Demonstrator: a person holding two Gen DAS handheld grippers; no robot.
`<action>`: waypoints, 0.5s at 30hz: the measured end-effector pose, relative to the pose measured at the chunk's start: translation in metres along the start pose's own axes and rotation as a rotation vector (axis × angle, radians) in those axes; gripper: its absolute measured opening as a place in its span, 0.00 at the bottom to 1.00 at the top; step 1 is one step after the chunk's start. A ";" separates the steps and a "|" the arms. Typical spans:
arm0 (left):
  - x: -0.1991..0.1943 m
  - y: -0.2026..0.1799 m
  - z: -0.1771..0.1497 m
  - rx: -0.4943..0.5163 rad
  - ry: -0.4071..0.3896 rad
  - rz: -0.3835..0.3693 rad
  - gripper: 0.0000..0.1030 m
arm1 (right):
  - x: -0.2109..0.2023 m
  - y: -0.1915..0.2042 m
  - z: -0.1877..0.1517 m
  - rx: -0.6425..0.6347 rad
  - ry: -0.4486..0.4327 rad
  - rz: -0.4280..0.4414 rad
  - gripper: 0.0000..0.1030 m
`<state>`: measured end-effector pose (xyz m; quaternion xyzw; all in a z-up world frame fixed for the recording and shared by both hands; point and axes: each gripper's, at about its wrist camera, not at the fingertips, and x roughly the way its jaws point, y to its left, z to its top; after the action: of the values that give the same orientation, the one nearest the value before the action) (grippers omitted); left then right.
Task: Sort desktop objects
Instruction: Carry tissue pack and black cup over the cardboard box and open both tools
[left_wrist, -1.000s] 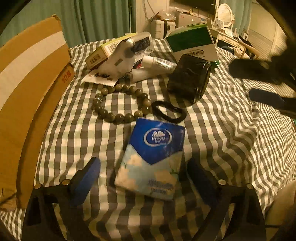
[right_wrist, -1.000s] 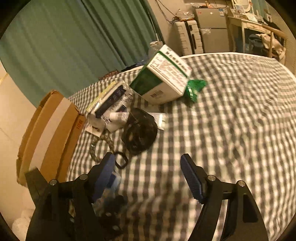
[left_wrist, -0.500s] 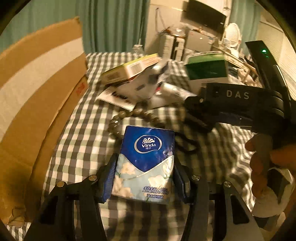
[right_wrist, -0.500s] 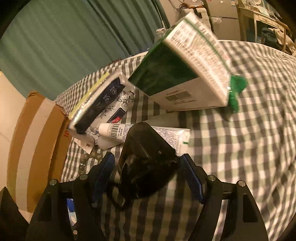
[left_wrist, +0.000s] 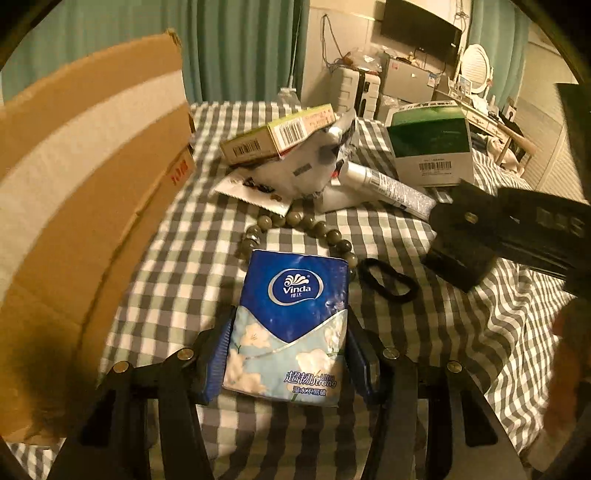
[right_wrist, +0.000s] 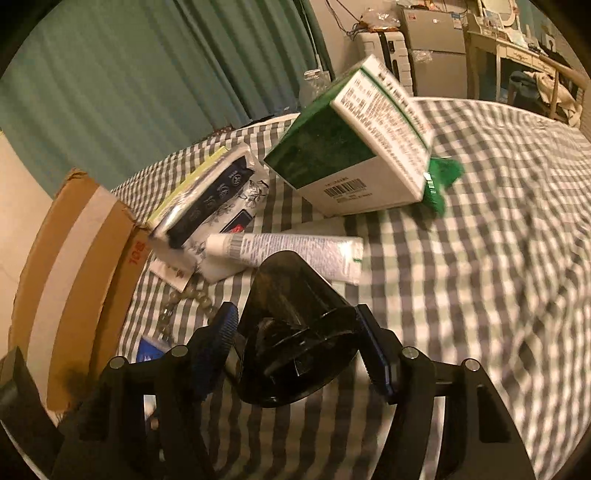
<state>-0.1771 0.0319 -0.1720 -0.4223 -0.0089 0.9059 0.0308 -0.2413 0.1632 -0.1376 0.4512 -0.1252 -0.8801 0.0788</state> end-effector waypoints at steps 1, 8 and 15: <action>-0.003 0.000 0.001 0.000 -0.015 0.012 0.54 | -0.008 0.000 -0.003 -0.004 -0.008 -0.003 0.62; -0.055 -0.001 -0.004 0.022 -0.106 0.011 0.54 | -0.068 0.008 -0.022 0.019 -0.070 -0.008 0.62; -0.099 0.011 0.015 -0.059 -0.110 -0.030 0.54 | -0.119 0.030 -0.038 -0.010 -0.122 -0.018 0.62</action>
<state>-0.1256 0.0146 -0.0874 -0.3725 -0.0439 0.9265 0.0314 -0.1402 0.1584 -0.0579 0.3977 -0.1214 -0.9071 0.0652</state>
